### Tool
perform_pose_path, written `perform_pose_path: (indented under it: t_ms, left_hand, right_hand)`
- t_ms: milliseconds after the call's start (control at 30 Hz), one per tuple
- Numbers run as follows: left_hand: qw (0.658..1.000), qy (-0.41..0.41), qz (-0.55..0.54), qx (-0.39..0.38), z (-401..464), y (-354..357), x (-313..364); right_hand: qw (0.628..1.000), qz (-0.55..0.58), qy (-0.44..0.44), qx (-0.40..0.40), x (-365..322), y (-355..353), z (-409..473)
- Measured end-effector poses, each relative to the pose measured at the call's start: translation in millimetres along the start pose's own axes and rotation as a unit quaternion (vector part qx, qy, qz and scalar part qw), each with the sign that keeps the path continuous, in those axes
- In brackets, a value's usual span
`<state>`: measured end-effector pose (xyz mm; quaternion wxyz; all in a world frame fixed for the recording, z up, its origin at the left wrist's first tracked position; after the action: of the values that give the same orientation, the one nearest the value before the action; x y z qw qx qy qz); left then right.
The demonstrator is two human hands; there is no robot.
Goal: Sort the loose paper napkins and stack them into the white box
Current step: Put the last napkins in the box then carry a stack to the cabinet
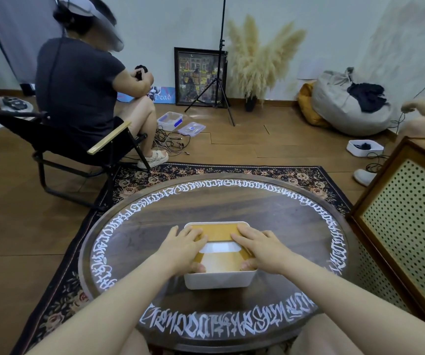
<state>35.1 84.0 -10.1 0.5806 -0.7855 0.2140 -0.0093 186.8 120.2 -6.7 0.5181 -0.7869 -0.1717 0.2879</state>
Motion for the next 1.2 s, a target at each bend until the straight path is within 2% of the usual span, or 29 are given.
perform_pose_path:
  t_ms: [300, 533, 667, 933, 1200]
  left_hand:
    - [0.998, 0.002, -0.069, 0.007, -6.9, 4.0, -3.9]
    - [0.992, 0.014, -0.115, 0.057, -18.7, 8.5, -0.7]
    - [0.993, 0.049, -0.09, 0.056, -28.4, 13.6, 8.8]
    - [0.995, 0.035, -0.063, 0.073, -26.6, 17.3, 7.7]
    - [0.995, 0.028, -0.07, 0.064, -15.5, 18.0, 4.8]
  right_hand:
    - [0.999, 0.05, -0.006, 0.003, 5.1, 2.3, -5.7]
    - [0.996, 0.081, -0.015, 0.029, 6.1, 9.7, -16.4]
    - [0.997, 0.069, -0.029, 0.016, 3.2, 11.1, -27.0]
    - [0.998, 0.011, -0.041, 0.047, 2.3, 9.3, -30.6]
    - [0.998, 0.021, -0.028, 0.049, 4.7, 3.1, -24.4]
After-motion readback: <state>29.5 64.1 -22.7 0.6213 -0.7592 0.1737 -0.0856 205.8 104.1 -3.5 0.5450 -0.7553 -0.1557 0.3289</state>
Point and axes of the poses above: each hand's wrist, its own z-axis towards the middle knuckle, its own y-axis out of the palm, x = y × z, the point moved 8 cm from there along z, towards the middle knuckle, and after that the axes turned 12 degrees about z, right-handed, at the moved point
